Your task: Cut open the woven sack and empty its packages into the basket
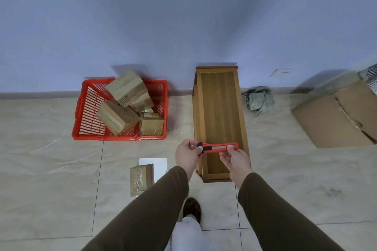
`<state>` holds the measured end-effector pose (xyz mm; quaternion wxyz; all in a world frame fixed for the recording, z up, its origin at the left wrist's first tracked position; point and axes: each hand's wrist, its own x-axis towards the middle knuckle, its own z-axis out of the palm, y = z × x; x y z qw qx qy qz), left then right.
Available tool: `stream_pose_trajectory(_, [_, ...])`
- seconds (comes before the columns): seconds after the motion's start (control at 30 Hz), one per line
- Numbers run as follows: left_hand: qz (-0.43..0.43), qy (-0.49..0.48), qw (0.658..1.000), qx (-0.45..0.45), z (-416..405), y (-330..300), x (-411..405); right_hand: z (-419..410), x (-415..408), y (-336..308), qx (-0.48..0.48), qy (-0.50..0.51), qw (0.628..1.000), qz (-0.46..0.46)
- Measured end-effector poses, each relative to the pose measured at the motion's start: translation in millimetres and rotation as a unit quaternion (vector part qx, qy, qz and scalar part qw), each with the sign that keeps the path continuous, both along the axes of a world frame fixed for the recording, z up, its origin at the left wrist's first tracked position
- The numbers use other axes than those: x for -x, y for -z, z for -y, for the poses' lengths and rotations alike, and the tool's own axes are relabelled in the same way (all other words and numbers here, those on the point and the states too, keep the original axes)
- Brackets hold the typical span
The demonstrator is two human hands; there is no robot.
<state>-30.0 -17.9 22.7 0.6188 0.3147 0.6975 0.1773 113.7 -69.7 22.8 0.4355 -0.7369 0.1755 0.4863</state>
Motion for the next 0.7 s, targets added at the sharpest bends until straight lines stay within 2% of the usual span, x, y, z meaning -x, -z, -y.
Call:
stream_pose_trajectory(0.17, [-0.037,0.023,0.999,0.001,-2,43,-11,-1,-8,39,0.025,-0.005,1.0,0.012])
stream_pose_trajectory(0.37, [-0.048,0.032,0.998,0.015,-3,65,-17,0,-13,65,0.055,-0.021,0.998,0.024])
stream_pose_trajectory(0.6, [-0.06,0.068,0.995,0.037,-1,58,-17,1,-12,57,0.088,-0.066,0.994,-0.018])
stream_pose_trajectory(0.7, [-0.063,0.074,0.994,0.039,2,38,-13,0,-6,39,0.094,-0.071,0.993,-0.006])
